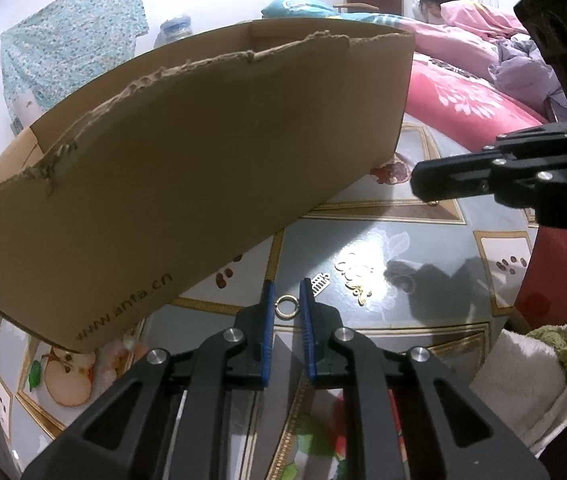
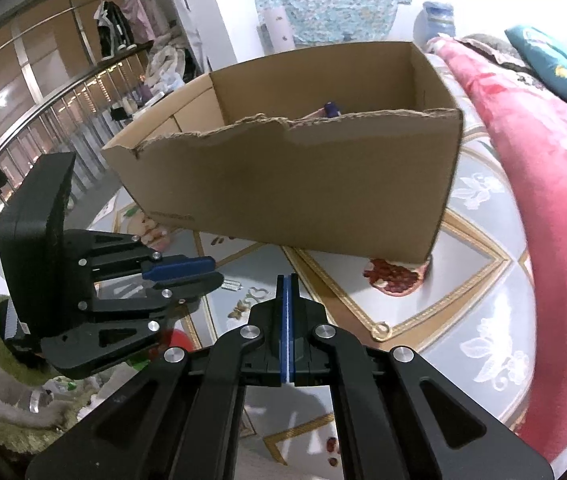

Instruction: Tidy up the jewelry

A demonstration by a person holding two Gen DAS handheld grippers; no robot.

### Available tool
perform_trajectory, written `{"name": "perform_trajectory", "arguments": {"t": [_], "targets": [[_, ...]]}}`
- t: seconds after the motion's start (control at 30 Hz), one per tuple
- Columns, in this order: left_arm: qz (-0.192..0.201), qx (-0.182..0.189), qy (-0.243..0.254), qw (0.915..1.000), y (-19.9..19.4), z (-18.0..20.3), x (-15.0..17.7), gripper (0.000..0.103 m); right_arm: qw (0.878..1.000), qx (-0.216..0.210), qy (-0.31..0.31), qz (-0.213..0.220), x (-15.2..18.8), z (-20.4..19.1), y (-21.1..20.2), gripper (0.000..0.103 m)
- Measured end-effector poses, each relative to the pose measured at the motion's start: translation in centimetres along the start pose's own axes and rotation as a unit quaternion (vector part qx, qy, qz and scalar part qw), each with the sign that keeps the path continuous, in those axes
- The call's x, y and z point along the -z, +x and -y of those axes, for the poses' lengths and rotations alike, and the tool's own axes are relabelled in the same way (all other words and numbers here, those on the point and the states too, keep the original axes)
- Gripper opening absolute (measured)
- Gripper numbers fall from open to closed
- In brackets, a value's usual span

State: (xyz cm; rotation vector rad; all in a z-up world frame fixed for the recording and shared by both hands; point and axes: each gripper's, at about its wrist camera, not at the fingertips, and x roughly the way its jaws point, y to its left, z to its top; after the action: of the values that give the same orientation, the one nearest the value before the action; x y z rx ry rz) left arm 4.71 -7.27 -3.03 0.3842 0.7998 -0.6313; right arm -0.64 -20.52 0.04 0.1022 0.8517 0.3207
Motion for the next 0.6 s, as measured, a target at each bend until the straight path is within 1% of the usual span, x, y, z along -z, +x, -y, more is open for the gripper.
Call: {"name": "perform_trajectory", "arguments": {"t": [0.1,0.13,0.17,0.2,0.3,0.4,0.6], "targets": [[0.003,-0.001,-0.012,0.9999,-0.4,-0.3,0.3,0.012,1.000,0.021,-0.008,0.000,0.5,0.3,-0.6,0.004],[0.005,-0.001,-0.016,0.9999,-0.5,-0.4,0.3,0.012,0.999,0.030,-0.013,-0.002,0.7,0.4,-0.7,0.007],[0.007,-0.001,-0.023,0.9997,-0.7,-0.5,0.4,0.012,0.999,0.040,-0.019,-0.004,0.9,0.5,-0.8,0.015],[0.009,-0.001,-0.029,0.9995,-0.9,-0.7,0.4,0.012,0.998,0.055,-0.027,-0.007,1.3,0.6,-0.8,0.018],[0.016,-0.004,-0.051,0.9986,-1.6,-1.3,0.6,0.012,0.996,0.081,-0.035,-0.018,2.0,1.0,-0.6,0.018],[0.022,-0.006,-0.063,0.9977,-2.2,-1.5,0.7,0.012,0.993,0.106,-0.039,-0.018,2.4,1.3,-0.4,0.018],[0.030,-0.003,-0.081,0.9963,-3.1,-1.6,0.9,0.012,0.992,0.114,-0.055,-0.017,2.2,1.8,0.4,0.018]]}}
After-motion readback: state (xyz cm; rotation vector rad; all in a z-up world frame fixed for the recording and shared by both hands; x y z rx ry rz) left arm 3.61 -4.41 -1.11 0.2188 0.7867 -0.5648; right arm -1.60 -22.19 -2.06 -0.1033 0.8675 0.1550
